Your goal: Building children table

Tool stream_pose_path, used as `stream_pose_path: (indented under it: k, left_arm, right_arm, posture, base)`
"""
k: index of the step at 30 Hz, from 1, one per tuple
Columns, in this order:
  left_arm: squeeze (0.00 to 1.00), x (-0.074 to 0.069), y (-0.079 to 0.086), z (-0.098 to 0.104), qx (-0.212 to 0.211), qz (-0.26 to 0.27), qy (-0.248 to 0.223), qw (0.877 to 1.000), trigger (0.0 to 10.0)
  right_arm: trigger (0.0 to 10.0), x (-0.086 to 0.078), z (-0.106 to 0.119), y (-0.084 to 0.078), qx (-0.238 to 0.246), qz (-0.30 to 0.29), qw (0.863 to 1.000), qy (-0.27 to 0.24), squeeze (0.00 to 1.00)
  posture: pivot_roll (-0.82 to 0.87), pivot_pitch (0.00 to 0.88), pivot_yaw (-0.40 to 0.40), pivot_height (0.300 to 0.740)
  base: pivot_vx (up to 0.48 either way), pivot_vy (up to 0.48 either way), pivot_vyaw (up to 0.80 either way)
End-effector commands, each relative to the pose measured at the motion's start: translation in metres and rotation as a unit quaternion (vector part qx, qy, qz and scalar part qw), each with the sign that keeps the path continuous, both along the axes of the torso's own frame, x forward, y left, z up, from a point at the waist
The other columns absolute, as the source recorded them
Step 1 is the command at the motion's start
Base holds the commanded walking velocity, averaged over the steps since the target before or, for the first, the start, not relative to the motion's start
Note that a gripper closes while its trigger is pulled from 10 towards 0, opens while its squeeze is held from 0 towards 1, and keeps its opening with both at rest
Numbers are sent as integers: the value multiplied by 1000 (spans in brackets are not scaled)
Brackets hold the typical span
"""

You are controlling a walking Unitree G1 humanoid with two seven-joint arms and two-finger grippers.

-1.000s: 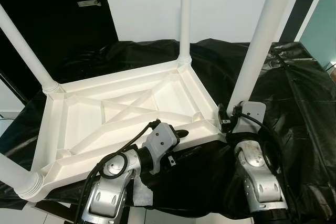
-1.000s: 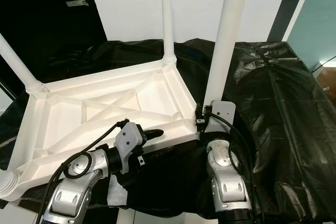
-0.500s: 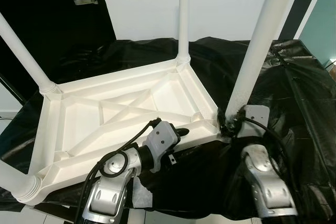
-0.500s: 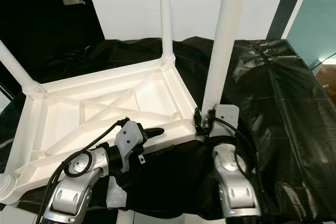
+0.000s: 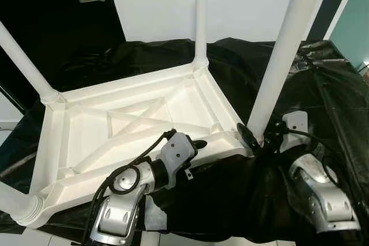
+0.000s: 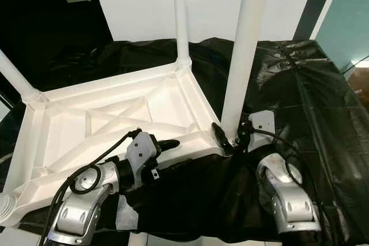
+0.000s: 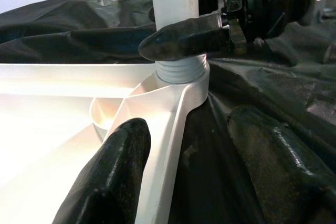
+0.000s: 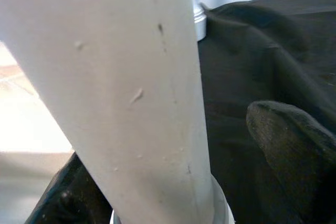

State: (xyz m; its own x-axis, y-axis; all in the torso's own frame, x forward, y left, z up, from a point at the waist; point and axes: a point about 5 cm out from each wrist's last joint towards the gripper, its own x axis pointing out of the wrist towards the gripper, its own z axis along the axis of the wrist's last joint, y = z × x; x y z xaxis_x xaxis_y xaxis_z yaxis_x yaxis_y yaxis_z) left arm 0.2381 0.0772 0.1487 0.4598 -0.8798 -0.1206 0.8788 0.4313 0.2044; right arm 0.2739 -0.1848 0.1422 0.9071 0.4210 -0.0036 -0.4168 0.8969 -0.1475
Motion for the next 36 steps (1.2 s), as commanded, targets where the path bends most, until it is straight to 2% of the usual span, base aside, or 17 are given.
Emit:
stream_pose_path:
  k: [1, 8, 9, 11, 12, 23, 26, 27, 29, 31, 32, 35, 36]
  left_arm:
    - [0, 7, 5, 0, -2, 69, -10, 998, 10000]
    - [0, 9, 5, 1, 0, 71, -14, 997, 10000]
    - [0, 9, 5, 1, 0, 71, -14, 997, 10000]
    - [0, 9, 5, 2, 0, 70, -14, 997, 10000]
    - [0, 10, 5, 2, -2, 72, -15, 997, 10000]
    - [0, 7, 5, 1, -2, 73, -12, 997, 10000]
    - [0, 7, 5, 0, -2, 71, -11, 997, 10000]
    - [0, 7, 5, 0, -2, 70, -11, 997, 10000]
    - [0, 7, 5, 0, -1, 69, -11, 998, 10000]
    - [0, 7, 5, 0, -1, 68, -10, 998, 10000]
    - [0, 7, 5, 0, -1, 68, -10, 998, 10000]
    - [0, 5, 3, -1, 0, 65, -8, 998, 10000]
    - [0, 5, 3, -1, 0, 65, -8, 998, 10000]
  right_arm:
    - [10000, 3, -2, 2, -6, 35, 999, 6, 0]
    - [10000, 21, 3, 10, -33, 127, 991, 20, 0]
    - [8118, 23, 3, 10, -39, 132, 990, 22, 0]
    - [8118, 24, 3, 11, -41, 134, 990, 23, 0]
    - [0, 25, 0, 11, -57, 160, 985, 31, 0]
    - [0, 18, -8, 5, -47, 175, 982, 49, 0]
    - [0, 17, -10, 2, -38, 146, 987, 48, 0]
    - [9647, 18, -11, 1, -43, 126, 990, 49, 0]
    - [10000, 17, -12, 0, -35, 107, 992, 49, 0]
    - [10000, 17, -13, -2, -32, 64, 996, 45, 0]
    - [10000, 17, -13, -2, -32, 64, 996, 45, 0]
    - [10000, 16, -18, -2, -21, -20, 999, 42, 0]
    - [10000, 16, -18, -2, -21, -20, 999, 42, 0]
  posture:
    - [-66, 34, 51, 740]
    - [-59, 22, 50, 740]
    - [-56, 19, 48, 740]
    - [-56, 19, 48, 740]
    - [-51, 16, 42, 740]
    - [-57, 22, 43, 740]
    - [-62, 25, 46, 740]
    - [-63, 25, 46, 740]
    - [-64, 26, 46, 740]
    - [-66, 27, 48, 740]
    - [-66, 27, 48, 740]
    - [-66, 28, 46, 740]
    - [-66, 28, 46, 740]
  base:
    - [0, 0, 0]
    - [0, 0, 0]
    - [0, 0, 0]
    - [0, 0, 0]
    - [0, 0, 0]
    - [0, 0, 0]
    - [0, 0, 0]
    - [0, 0, 0]
    - [0, 0, 0]
    - [0, 0, 0]
    - [0, 0, 0]
    - [0, 0, 0]
    - [0, 0, 0]
